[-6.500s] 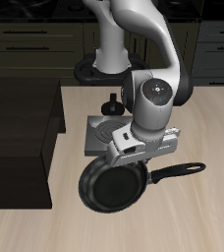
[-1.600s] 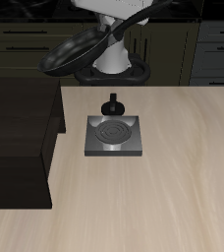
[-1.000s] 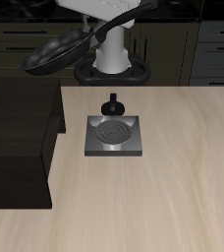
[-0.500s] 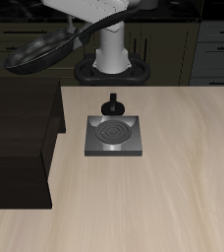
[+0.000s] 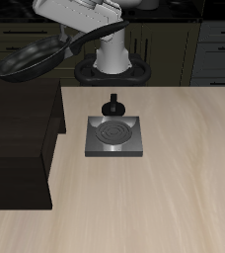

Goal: Place the frypan on top of the shelf

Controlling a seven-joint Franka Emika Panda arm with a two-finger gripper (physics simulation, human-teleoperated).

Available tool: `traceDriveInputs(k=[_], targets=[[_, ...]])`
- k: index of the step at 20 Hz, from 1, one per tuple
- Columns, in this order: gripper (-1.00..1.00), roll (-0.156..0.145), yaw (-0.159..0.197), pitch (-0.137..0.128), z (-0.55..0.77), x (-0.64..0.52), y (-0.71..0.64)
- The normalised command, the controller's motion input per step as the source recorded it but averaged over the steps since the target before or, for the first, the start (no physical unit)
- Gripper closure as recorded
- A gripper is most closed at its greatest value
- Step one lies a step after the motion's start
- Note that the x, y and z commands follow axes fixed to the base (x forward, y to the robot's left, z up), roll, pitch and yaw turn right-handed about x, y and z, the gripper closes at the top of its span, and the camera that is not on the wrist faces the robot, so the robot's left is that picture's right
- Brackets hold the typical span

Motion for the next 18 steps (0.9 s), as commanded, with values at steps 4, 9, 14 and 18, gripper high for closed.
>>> traceDriveInputs(k=[4,9,14,18], targets=[[1.00,-0.017,-0.039,-0.004,0.00,0.04,-0.19],[1.00,-0.031,-0.007,0.009,-0.06,0.06,-0.14],[1.00,-0.031,-0.021,0.005,-0.03,0.03,-0.16],[1.00,-0.042,0.004,0.003,-0.04,0.04,-0.19]])
